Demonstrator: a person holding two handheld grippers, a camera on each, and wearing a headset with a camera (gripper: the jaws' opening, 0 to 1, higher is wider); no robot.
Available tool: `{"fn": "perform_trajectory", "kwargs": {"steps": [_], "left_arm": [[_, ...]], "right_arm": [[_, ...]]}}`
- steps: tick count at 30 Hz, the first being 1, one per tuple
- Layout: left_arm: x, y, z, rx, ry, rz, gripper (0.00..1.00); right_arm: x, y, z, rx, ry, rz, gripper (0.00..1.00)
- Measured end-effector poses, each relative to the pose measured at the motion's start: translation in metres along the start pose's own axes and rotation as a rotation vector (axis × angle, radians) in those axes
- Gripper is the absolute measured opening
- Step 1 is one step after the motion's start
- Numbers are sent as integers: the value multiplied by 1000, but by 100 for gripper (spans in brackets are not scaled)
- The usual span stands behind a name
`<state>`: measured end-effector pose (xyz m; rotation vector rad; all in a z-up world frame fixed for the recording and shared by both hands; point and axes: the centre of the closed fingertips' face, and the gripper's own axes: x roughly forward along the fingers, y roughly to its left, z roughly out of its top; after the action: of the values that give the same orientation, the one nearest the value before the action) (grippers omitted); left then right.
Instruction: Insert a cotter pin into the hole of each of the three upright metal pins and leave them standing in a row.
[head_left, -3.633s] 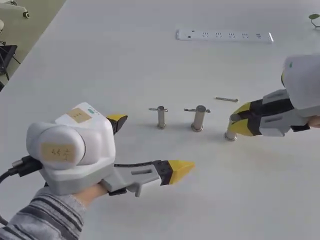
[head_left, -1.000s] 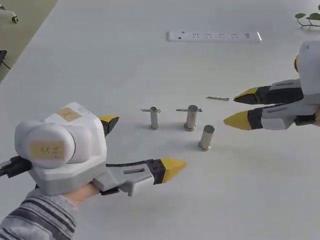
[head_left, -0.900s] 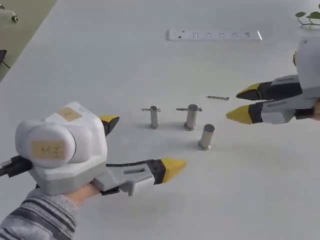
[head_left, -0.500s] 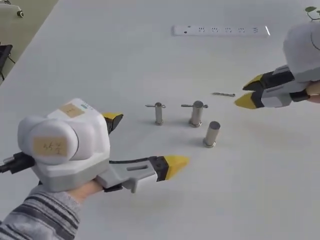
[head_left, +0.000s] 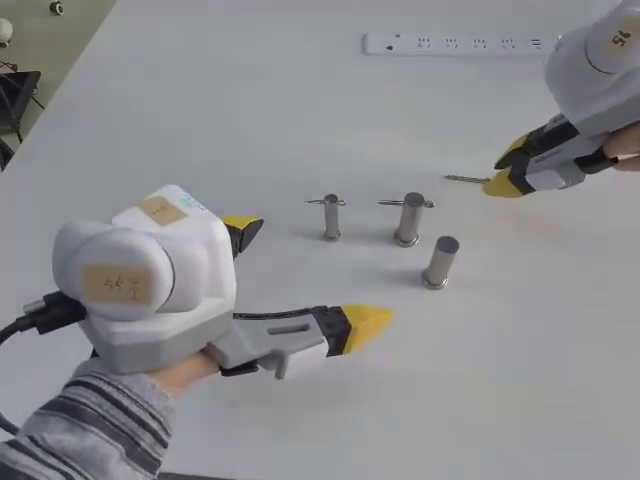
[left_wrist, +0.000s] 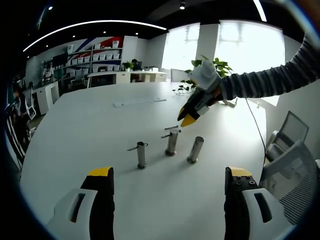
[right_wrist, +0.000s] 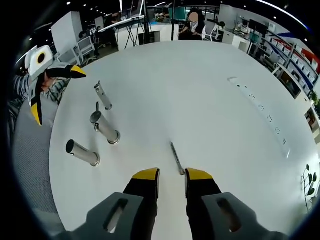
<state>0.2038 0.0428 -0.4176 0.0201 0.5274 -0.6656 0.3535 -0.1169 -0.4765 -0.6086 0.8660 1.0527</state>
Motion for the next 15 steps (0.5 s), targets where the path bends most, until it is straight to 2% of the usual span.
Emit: {"fn": "perform_trajectory", "kwargs": {"steps": [6,15], "left_arm": [[0,3,0,-3,-3,9,89],[-1,4,0,5,-4,8,86]], "right_arm": [[7,0,-2,-25,29,11,13],[18,-9,-8,-43,63,25,8]]}}
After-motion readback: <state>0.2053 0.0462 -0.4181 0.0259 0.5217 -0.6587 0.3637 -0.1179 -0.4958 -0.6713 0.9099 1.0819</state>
